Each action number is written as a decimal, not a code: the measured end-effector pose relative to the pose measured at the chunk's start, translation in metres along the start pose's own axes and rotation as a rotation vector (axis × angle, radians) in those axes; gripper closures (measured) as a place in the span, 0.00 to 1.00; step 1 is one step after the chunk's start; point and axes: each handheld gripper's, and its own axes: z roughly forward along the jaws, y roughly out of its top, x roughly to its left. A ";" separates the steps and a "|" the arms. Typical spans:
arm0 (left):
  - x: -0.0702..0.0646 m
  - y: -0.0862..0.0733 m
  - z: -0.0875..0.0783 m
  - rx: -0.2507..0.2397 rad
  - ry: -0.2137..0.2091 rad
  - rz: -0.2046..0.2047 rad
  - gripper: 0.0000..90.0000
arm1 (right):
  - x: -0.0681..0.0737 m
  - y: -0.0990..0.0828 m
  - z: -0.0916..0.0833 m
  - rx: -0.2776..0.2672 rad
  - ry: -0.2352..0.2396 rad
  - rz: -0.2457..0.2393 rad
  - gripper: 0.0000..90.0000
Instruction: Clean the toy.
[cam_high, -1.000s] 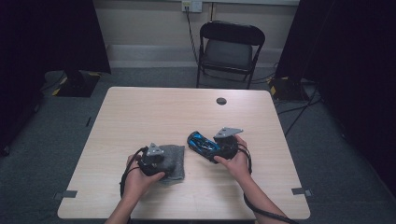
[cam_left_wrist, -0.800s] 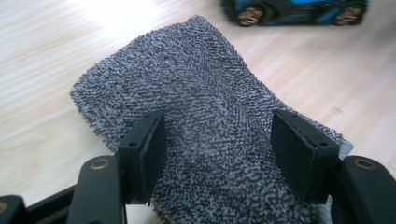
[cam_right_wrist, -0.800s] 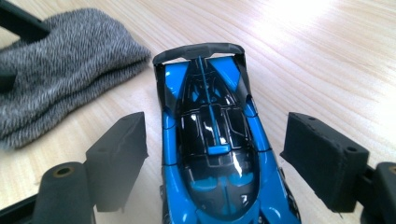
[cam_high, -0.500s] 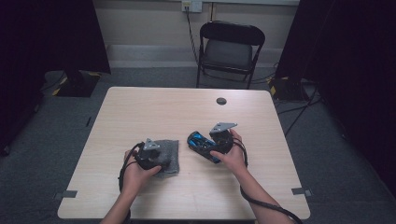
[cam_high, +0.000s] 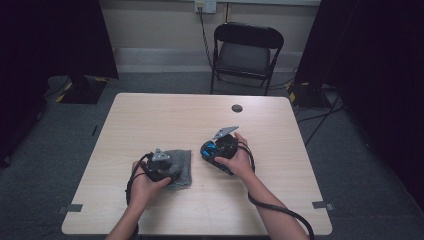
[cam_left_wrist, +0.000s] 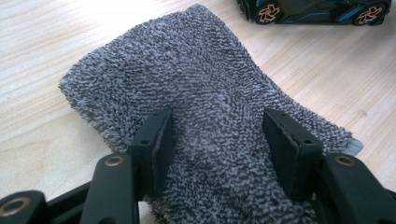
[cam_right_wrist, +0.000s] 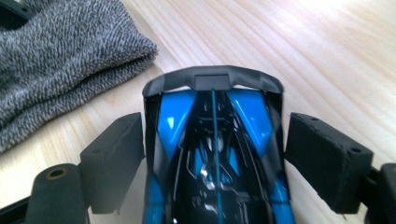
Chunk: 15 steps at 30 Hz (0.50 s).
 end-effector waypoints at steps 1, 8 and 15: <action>0.000 0.000 0.000 -0.002 -0.002 -0.001 0.49 | 0.000 0.000 0.002 0.007 0.008 -0.004 0.21; 0.001 0.000 0.000 -0.004 -0.008 -0.003 0.49 | 0.001 -0.002 0.013 0.038 -0.006 -0.017 0.20; 0.001 -0.001 0.000 -0.014 -0.008 -0.008 0.49 | 0.002 -0.005 0.013 0.009 -0.013 -0.014 0.28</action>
